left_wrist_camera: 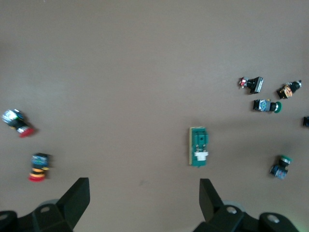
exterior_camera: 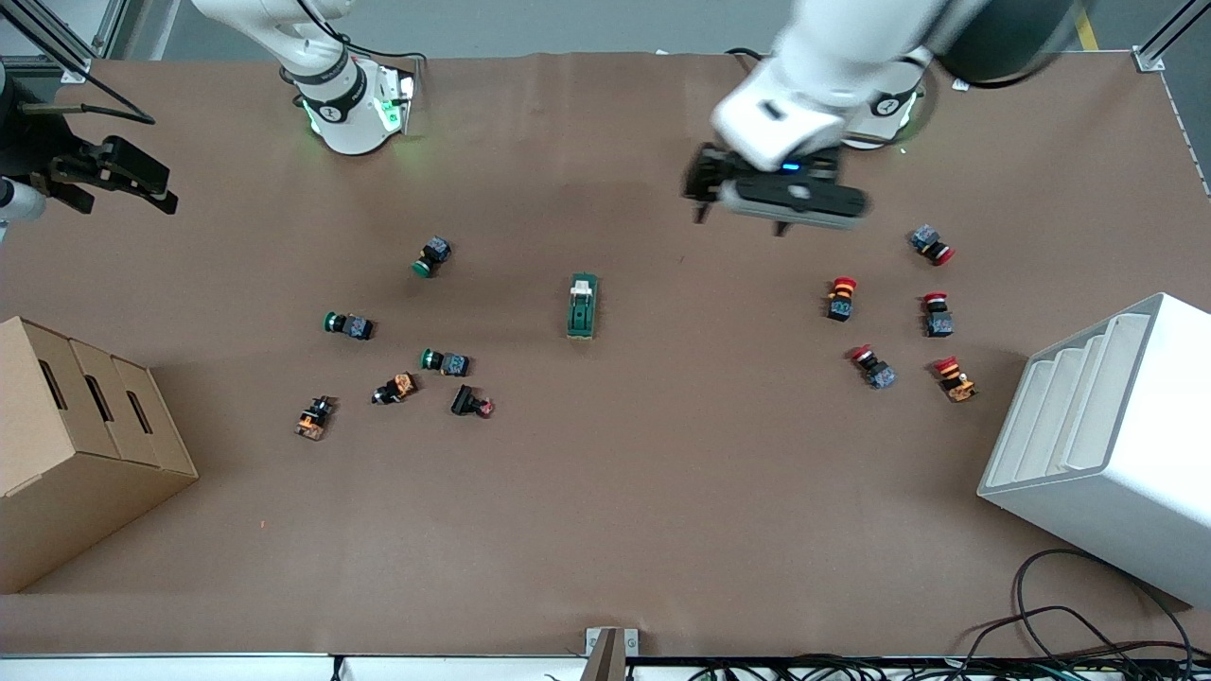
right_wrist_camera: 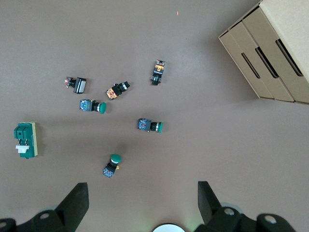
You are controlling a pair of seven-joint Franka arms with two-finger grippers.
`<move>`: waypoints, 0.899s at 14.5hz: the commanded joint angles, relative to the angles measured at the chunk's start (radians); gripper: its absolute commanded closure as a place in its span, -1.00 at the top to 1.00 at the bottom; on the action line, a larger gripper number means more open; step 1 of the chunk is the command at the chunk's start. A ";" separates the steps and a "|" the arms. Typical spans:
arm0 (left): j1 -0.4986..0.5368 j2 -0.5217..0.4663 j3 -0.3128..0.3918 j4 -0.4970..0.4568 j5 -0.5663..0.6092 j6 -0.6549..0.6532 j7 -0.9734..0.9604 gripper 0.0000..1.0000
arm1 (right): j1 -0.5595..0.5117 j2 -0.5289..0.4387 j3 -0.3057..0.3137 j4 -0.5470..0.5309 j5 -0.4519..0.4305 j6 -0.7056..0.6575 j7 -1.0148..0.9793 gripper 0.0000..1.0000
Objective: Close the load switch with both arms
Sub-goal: 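Move the left gripper over the green load switch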
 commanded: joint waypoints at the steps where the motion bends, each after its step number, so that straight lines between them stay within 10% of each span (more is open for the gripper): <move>1: -0.147 0.091 -0.003 0.020 0.118 0.080 -0.277 1.00 | -0.008 0.006 0.000 0.018 -0.001 -0.002 0.005 1.00; 13: -0.638 0.436 -0.003 -0.081 1.002 0.167 -1.537 1.00 | -0.043 0.164 0.002 0.027 0.001 0.035 0.008 1.00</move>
